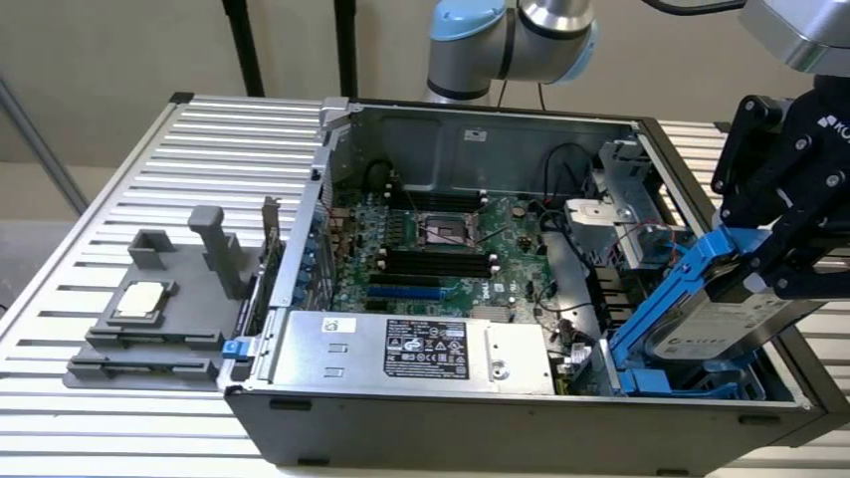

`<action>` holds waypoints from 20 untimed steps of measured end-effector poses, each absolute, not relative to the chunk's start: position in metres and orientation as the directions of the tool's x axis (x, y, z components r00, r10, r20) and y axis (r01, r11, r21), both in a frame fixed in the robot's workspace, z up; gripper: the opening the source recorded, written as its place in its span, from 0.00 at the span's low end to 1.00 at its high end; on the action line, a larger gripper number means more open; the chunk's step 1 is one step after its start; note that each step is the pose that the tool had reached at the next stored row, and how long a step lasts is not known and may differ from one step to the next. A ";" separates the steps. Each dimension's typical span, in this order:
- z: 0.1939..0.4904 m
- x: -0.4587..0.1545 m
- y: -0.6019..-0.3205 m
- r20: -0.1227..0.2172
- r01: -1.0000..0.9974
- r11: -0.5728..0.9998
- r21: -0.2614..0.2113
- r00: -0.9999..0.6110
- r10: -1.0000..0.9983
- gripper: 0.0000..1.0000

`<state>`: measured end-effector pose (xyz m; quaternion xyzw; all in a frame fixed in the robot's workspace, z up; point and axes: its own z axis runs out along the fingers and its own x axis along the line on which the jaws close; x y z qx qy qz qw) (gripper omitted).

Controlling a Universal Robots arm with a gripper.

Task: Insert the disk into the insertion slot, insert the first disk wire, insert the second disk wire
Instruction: 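Insert the disk into the insertion slot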

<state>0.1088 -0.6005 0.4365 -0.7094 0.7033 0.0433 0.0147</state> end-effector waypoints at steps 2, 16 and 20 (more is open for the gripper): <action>0.436 0.109 -0.601 -0.084 -0.999 -0.010 0.040 0.007 -0.996 0.32; 0.430 0.109 -0.603 -0.087 -0.999 -0.014 0.040 0.011 -0.996 0.32; 0.429 0.109 -0.603 -0.087 -0.999 -0.017 0.041 0.013 -0.996 0.32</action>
